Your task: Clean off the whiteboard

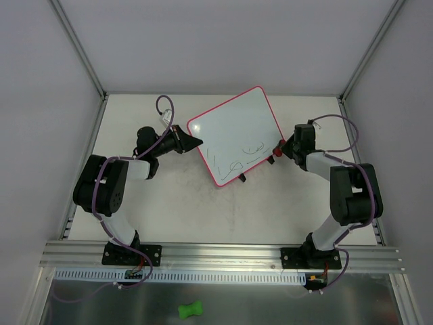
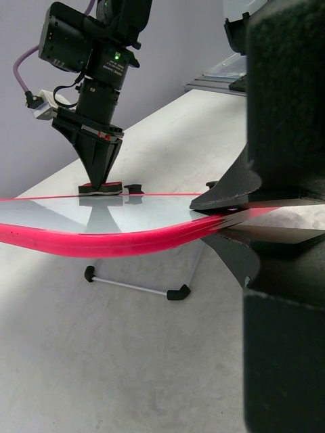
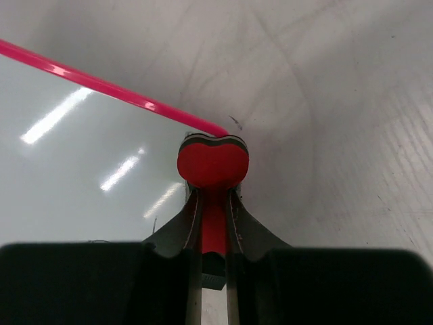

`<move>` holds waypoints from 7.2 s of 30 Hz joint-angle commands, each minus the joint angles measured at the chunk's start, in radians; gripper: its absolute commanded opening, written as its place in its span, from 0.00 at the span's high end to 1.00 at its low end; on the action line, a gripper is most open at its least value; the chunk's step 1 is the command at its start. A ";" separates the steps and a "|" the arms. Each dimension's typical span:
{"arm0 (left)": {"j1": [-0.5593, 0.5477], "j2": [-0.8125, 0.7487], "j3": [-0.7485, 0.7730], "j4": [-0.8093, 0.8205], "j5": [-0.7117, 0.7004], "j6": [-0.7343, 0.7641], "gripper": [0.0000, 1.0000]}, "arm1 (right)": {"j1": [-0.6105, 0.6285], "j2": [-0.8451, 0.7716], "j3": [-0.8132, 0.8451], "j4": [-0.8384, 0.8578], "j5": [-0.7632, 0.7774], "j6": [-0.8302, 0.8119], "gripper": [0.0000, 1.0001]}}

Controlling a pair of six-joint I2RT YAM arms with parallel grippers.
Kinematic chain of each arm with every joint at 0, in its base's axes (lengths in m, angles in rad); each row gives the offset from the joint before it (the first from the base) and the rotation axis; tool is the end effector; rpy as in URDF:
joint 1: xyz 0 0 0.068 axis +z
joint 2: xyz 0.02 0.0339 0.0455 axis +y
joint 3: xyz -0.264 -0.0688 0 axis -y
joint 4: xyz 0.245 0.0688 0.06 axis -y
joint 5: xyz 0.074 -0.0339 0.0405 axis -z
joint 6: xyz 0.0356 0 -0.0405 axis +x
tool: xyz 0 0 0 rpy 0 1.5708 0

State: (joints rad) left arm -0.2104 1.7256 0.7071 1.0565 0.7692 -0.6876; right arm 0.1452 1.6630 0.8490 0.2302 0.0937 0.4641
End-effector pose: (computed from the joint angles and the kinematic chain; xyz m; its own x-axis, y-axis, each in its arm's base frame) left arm 0.3272 -0.0952 0.2010 -0.4979 -0.3599 -0.7890 0.6648 0.4258 -0.6138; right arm 0.3443 0.0470 0.1791 -0.5176 0.3747 -0.7692 0.1844 0.9267 0.3274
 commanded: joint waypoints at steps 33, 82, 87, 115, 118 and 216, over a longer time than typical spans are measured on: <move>-0.009 -0.014 0.017 0.019 0.047 0.105 1.00 | -0.006 -0.009 0.022 0.133 -0.161 -0.191 1.00; -0.015 -0.014 0.025 0.010 0.051 0.097 1.00 | 0.574 -0.032 -0.159 0.324 0.127 -0.172 1.00; -0.017 -0.014 0.026 0.010 0.051 0.097 1.00 | 0.573 -0.046 -0.070 0.250 0.094 -0.261 1.00; -0.018 -0.027 0.022 0.002 0.051 0.105 1.00 | 0.126 -0.006 -0.070 0.038 -0.069 -0.125 1.00; -0.020 -0.027 0.022 0.002 0.051 0.103 1.00 | 0.090 -0.005 -0.062 0.038 -0.084 -0.128 1.00; -0.023 -0.026 0.037 -0.041 0.044 0.111 1.00 | 0.749 0.036 0.195 -0.041 0.259 -0.579 1.00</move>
State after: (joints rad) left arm -0.2096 1.7180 0.7326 1.0039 0.7731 -0.6468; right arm 0.9390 1.6516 0.9421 0.1440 0.2943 -0.0738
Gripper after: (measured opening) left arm 0.109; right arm 0.142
